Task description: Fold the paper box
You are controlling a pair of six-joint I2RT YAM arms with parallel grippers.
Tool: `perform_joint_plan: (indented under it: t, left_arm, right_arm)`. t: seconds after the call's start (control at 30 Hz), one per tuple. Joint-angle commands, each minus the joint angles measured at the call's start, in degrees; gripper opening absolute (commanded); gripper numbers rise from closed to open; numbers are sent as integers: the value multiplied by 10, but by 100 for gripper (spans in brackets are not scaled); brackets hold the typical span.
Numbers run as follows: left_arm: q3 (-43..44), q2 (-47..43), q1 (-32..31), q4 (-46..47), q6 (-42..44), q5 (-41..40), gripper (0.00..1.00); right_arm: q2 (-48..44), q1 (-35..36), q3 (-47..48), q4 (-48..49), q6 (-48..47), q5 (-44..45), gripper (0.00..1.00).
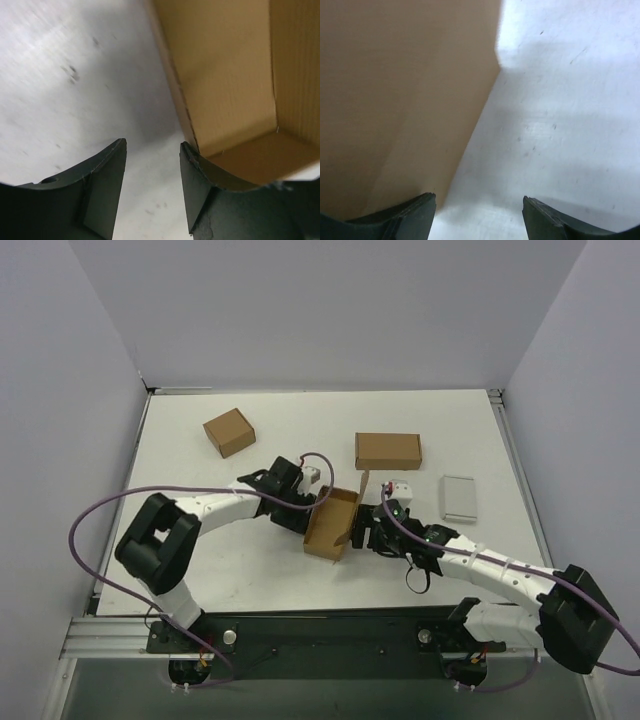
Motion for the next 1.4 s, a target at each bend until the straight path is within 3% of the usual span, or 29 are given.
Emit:
perform_joint_plan:
  t: [0.0, 0.17, 0.3, 0.43, 0.57, 0.73, 0.97, 1.1, 1.23, 1.37]
  left_arm:
    - [-56, -88, -47, 14, -54, 11, 57]
    - [-136, -165, -94, 58, -128, 10, 57]
    - [-180, -230, -101, 53, -157, 4, 57]
    - [-184, -323, -97, 21, -158, -25, 62]
    - [-150, -394, -48, 3, -129, -10, 67]
    - [-77, -388, 70, 30, -89, 36, 70]
    - [49, -313, 104, 78, -18, 91, 73]
    - [35, -302, 115, 98, 50, 147, 74]
    - [-27, -309, 139, 145, 47, 203, 75]
    - [-30, -310, 147, 142, 41, 221, 75]
  right_arm:
    - [39, -63, 6, 92, -53, -60, 71]
    - [90, -95, 34, 128, -120, -144, 71]
    - [98, -117, 63, 101, -139, -135, 71]
    - [46, -161, 66, 58, -141, -132, 71]
    - [-31, -163, 82, -21, -175, -111, 72]
    - [-106, -159, 117, -113, -197, -134, 76]
    - [-69, -157, 205, -173, -202, -193, 77]
    - [-18, -157, 236, -183, -227, -202, 77]
    - [53, -158, 267, -193, -260, -197, 76]
    - [103, -161, 288, -185, -300, -231, 73]
